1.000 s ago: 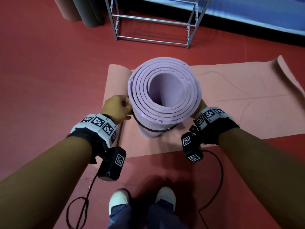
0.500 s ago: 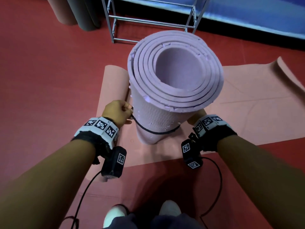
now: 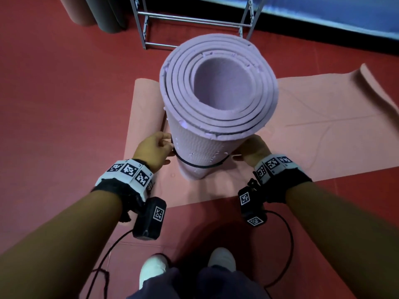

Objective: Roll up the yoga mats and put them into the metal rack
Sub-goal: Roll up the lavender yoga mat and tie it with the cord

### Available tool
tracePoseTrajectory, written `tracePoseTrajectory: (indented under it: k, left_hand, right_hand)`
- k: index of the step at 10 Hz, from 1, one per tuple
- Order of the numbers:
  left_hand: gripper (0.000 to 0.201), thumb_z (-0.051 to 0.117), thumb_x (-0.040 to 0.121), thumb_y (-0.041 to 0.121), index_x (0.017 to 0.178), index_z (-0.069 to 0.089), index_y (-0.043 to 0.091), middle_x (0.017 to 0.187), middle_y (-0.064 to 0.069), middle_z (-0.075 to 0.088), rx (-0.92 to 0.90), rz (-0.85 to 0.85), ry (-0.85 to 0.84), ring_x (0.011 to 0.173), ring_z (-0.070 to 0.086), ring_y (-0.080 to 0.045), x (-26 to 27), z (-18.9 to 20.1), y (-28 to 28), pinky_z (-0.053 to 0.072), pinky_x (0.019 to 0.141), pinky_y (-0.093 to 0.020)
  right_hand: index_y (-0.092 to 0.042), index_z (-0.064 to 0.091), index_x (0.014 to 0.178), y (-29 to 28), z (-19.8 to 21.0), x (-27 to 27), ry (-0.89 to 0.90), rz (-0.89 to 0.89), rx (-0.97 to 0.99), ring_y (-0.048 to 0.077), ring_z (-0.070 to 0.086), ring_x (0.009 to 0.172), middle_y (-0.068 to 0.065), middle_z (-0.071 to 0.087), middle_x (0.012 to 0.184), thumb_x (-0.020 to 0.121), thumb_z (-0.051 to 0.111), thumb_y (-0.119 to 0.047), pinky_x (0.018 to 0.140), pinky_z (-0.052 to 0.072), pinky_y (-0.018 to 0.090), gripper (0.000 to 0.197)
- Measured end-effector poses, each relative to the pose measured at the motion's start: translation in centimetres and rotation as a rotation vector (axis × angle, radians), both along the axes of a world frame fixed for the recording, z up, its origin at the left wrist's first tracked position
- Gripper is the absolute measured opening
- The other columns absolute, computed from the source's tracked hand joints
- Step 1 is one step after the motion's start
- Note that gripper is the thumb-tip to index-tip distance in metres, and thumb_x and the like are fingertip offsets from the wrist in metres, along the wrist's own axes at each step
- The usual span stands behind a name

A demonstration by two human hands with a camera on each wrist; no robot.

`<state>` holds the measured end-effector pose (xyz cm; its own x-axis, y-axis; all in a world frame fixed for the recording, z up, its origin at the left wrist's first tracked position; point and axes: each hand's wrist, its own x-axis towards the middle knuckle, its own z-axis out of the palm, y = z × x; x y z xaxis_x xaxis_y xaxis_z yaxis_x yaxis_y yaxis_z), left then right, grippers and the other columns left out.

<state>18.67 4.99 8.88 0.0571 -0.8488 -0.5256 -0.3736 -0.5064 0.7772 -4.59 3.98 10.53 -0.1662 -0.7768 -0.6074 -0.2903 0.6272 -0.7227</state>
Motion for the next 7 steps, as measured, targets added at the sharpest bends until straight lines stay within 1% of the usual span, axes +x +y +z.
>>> tracePoseTrajectory:
  k: [1, 2, 3, 4, 5, 6, 7]
  left_hand:
    - [0.027, 0.05, 0.098, 0.004, 0.124, 0.053, 0.008, 0.083, -0.004, 0.06, 0.039, 0.043, 0.09, 0.062, 0.064, -0.003, -0.3, 0.8, 0.9, 0.055, 0.062, -0.024]
    - [0.022, 0.047, 0.097, -0.002, 0.116, 0.049, 0.009, 0.081, -0.005, 0.06, 0.075, 0.134, 0.181, 0.053, 0.065, 0.001, -1.0, 1.2, 1.4, 0.056, 0.065, -0.029]
    - [0.019, 0.048, 0.096, -0.005, 0.102, 0.048, 0.013, 0.081, -0.007, 0.058, 0.067, 0.205, 0.207, 0.053, 0.066, -0.004, -1.5, 1.0, 1.8, 0.057, 0.059, -0.026]
    - [0.028, 0.052, 0.092, -0.009, 0.086, 0.048, 0.018, 0.078, -0.009, 0.055, 0.022, 0.203, 0.161, 0.062, 0.064, -0.013, -1.5, 0.4, 2.0, 0.057, 0.056, -0.023]
    - [0.032, 0.059, 0.086, -0.013, 0.083, 0.051, 0.018, 0.074, -0.009, 0.053, -0.004, 0.167, 0.102, 0.066, 0.062, -0.021, -1.5, 0.1, 1.8, 0.058, 0.057, -0.024]
    - [0.028, 0.064, 0.082, -0.01, 0.079, 0.055, 0.016, 0.071, -0.011, 0.058, -0.02, 0.12, 0.004, 0.066, 0.062, -0.026, -1.3, -0.6, 1.5, 0.059, 0.062, -0.031]
    - [0.024, 0.064, 0.082, -0.008, 0.085, 0.06, 0.015, 0.067, -0.004, 0.058, -0.054, 0.062, -0.118, 0.06, 0.062, -0.023, -1.2, -1.6, 1.3, 0.058, 0.067, -0.035]
  right_hand:
    - [-0.017, 0.054, 0.077, 0.8, -0.1, -0.3, -0.065, -0.031, 0.01, 0.015, 0.061, 0.053, 0.008, 0.063, 0.071, 0.099, 0.047, 0.002, 0.06, 0.049, 0.031, 0.029]
    - [-0.018, 0.05, 0.076, 1.2, 0.4, -0.5, -0.134, -0.08, 0.048, 0.0, 0.058, 0.04, -0.011, 0.06, 0.044, 0.099, 0.046, 0.003, 0.059, 0.05, 0.023, 0.031]
    - [-0.016, 0.051, 0.078, 1.1, 0.2, -0.6, -0.184, -0.109, 0.067, 0.001, 0.059, 0.04, -0.013, 0.058, 0.041, 0.098, 0.047, 0.003, 0.053, 0.052, 0.019, 0.028]
    - [-0.015, 0.053, 0.077, 1.0, 0.1, -0.6, -0.082, -0.058, 0.034, -0.001, 0.058, 0.041, -0.014, 0.059, 0.042, 0.096, 0.051, 0.006, 0.053, 0.053, 0.018, 0.028]
    - [-0.015, 0.06, 0.07, 0.9, -0.8, -0.7, 0.006, -0.011, 0.014, -0.003, 0.055, 0.042, -0.007, 0.063, 0.053, 0.089, 0.063, 0.0, 0.06, 0.049, 0.019, 0.024]
    - [-0.024, 0.064, 0.059, 0.7, -2.2, -0.9, 0.148, 0.019, -0.035, 0.015, 0.065, 0.066, 0.003, 0.069, 0.07, 0.079, 0.074, -0.011, 0.077, 0.056, 0.035, 0.026]
    - [-0.026, 0.067, 0.059, 0.6, -3.8, -1.2, 0.203, 0.035, -0.061, 0.024, 0.071, 0.081, 0.004, 0.074, 0.076, 0.075, 0.076, -0.018, 0.085, 0.057, 0.039, 0.02]
